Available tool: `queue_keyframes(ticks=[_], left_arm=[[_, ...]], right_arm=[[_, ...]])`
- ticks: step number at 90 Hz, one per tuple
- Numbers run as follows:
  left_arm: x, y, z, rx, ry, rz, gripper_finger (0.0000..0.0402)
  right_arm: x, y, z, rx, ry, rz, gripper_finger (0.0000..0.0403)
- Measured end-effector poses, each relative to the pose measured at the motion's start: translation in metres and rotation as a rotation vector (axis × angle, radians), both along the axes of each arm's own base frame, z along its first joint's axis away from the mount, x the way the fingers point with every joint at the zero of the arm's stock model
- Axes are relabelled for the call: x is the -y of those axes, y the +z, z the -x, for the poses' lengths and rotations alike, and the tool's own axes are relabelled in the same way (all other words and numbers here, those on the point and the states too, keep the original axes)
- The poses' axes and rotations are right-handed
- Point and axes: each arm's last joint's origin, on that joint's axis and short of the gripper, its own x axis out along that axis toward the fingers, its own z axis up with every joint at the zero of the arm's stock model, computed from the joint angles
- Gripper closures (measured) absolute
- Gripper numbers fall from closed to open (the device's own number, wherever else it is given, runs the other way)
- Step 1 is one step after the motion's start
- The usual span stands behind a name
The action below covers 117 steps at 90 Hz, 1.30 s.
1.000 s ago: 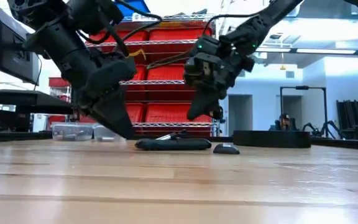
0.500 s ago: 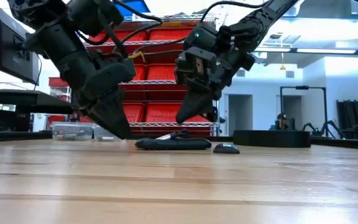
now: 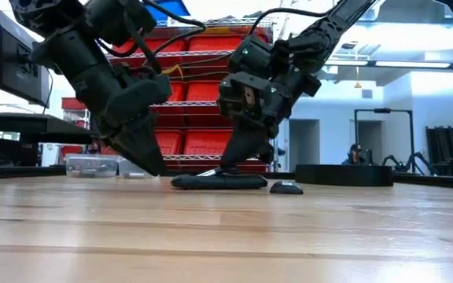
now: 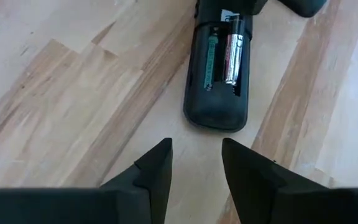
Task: Insert battery
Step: Insert the silver battery into the remote battery compartment
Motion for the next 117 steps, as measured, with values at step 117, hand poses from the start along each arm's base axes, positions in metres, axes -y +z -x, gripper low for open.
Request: queue_keyframes(ticks=[117], left_arm=[[0.000, 0.000, 0.000, 0.000, 0.000, -0.001, 0.0281]], right_arm=[[-0.024, -0.016, -0.009, 0.019, 0.040, 0.156, 0.0403]])
